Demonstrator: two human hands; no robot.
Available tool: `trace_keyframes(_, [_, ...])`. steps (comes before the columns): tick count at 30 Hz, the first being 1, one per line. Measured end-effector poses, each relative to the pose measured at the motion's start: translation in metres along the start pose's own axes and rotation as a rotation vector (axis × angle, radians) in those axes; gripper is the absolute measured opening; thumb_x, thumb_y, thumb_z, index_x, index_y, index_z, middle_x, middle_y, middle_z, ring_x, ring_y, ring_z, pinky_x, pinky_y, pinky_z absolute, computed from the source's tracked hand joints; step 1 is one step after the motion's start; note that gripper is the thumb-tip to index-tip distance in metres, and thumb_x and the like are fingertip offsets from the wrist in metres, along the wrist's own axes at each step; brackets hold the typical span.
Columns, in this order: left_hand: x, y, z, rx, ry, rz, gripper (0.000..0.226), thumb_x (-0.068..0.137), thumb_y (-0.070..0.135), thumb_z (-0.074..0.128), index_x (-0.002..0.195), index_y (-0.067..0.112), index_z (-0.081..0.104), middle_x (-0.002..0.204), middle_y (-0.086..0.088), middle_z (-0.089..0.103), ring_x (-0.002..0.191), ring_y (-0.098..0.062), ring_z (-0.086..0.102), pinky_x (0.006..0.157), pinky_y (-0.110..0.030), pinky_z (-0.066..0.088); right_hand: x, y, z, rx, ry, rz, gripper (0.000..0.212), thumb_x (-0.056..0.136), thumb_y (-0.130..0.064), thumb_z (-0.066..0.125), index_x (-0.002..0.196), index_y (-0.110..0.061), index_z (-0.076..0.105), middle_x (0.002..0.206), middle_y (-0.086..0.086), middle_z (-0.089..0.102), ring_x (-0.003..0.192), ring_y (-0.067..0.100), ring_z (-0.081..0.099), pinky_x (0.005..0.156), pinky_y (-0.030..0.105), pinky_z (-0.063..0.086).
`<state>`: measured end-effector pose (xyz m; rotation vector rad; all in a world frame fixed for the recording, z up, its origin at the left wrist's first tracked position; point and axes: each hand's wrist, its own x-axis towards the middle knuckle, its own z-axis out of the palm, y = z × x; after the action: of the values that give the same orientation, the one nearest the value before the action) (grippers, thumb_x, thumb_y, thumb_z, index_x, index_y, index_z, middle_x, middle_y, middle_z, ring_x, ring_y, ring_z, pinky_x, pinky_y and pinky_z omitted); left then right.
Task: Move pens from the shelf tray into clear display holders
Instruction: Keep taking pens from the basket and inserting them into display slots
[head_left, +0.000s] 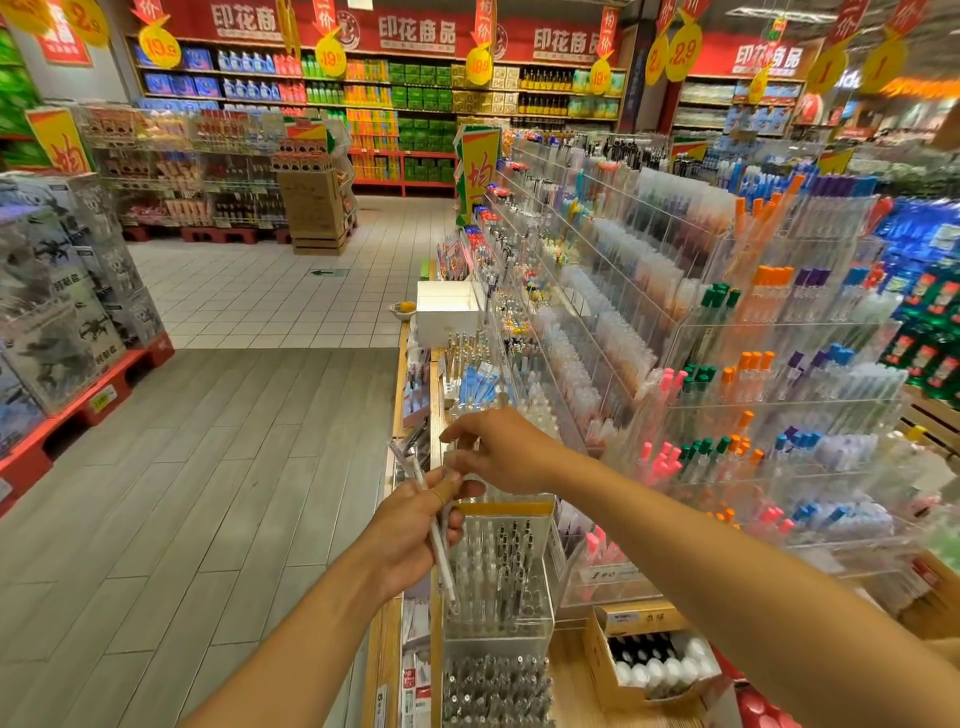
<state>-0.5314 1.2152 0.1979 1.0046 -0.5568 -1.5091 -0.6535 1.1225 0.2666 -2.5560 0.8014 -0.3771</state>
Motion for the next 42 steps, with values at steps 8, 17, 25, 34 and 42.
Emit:
trace_keyframes(8, [-0.001, -0.001, 0.003, -0.035, -0.030, 0.007, 0.018, 0.090, 0.017, 0.059, 0.099, 0.005, 0.069, 0.080, -0.010, 0.070, 0.055, -0.012, 0.053, 0.050, -0.022, 0.047, 0.001, -0.002, 0.001, 0.364, 0.004, 0.233, 0.010, 0.088, -0.015, 0.070, 0.092, -0.006, 0.070, 0.074, 0.002, 0.066, 0.067, 0.011, 0.059, 0.066, 0.029, 0.050])
trace_keyframes(17, [0.003, 0.003, -0.004, -0.149, 0.133, 0.047, 0.025, 0.096, 0.009, 0.056, 0.118, 0.001, 0.065, 0.089, -0.017, 0.072, 0.073, -0.023, 0.070, 0.064, -0.030, 0.061, -0.003, -0.007, -0.030, 0.431, 0.144, 0.180, 0.006, 0.101, -0.013, 0.046, 0.101, -0.013, 0.052, 0.082, 0.007, 0.062, 0.074, 0.019, 0.058, 0.077, 0.046, 0.052])
trace_keyframes(25, [0.005, -0.004, -0.018, -0.050, 0.420, -0.053, 0.013, 0.098, 0.018, 0.061, 0.100, 0.005, 0.062, 0.064, -0.007, 0.067, 0.044, -0.010, 0.050, 0.036, -0.018, 0.042, 0.004, 0.005, -0.033, 0.031, 0.255, -0.014, 0.011, 0.102, -0.014, 0.039, 0.107, -0.010, 0.049, 0.086, -0.005, 0.046, 0.072, 0.006, 0.041, 0.062, 0.021, 0.034])
trace_keyframes(34, [0.005, 0.008, -0.012, -0.127, 0.403, 0.033, 0.016, 0.104, 0.017, 0.048, 0.100, 0.005, 0.057, 0.071, -0.009, 0.061, 0.055, -0.013, 0.044, 0.043, -0.021, 0.042, 0.004, 0.013, -0.018, -0.072, 0.179, 0.033, 0.014, 0.103, -0.018, 0.042, 0.111, -0.011, 0.052, 0.095, -0.003, 0.046, 0.075, 0.006, 0.041, 0.066, 0.023, 0.032])
trace_keyframes(42, [0.004, 0.016, -0.005, -0.063, 0.375, 0.148, 0.022, 0.106, 0.019, 0.043, 0.098, 0.006, 0.060, 0.069, -0.005, 0.067, 0.067, -0.016, 0.054, 0.064, -0.027, 0.047, 0.007, 0.013, -0.017, -0.057, 0.181, 0.045, 0.018, 0.102, -0.019, 0.045, 0.115, -0.010, 0.054, 0.090, -0.005, 0.047, 0.077, 0.011, 0.044, 0.071, 0.025, 0.034])
